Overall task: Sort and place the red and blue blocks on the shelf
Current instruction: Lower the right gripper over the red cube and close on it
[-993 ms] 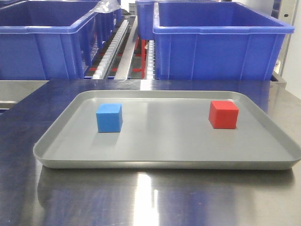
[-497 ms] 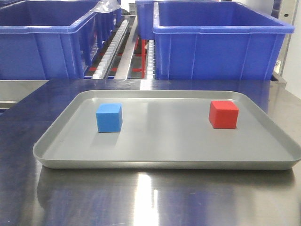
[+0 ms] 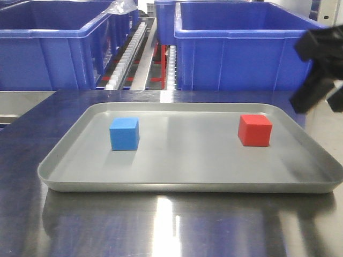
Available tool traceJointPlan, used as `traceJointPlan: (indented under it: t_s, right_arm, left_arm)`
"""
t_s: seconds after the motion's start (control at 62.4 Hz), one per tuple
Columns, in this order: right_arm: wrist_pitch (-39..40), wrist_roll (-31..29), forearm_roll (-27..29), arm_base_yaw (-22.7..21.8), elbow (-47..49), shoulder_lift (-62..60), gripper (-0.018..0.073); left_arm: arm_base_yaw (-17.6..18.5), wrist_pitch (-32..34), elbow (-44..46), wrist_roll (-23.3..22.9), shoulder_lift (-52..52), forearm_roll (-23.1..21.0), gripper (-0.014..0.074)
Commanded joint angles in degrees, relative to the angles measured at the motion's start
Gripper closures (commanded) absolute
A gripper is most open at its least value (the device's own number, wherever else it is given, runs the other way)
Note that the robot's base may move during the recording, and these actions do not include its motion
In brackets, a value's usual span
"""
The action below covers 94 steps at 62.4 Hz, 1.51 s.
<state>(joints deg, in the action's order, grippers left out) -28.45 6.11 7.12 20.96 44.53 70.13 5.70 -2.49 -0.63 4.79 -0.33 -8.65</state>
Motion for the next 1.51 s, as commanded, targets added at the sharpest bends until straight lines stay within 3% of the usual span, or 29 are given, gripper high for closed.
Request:
traceJointPlan:
  t_s: [0.0,0.561,1.49]
  right_arm:
    - [1.8,0.0,0.6,0.4,4.6,0.7,0.0080]
    - [-2.2,0.0,1.0,1.4,16.7,13.4,0.0080]
    - [-4.7,0.0,1.0,1.4,22.8,24.2,0.0080]
  left_arm:
    - [0.3,4.6,-1.4,-0.2,-0.9,0.0,0.0472]
    - [0.3,4.6,-1.4,-0.2,-0.9,0.0,0.0472]
    - [0.3,4.6,-1.4,-0.2,-0.9,0.0,0.0472]
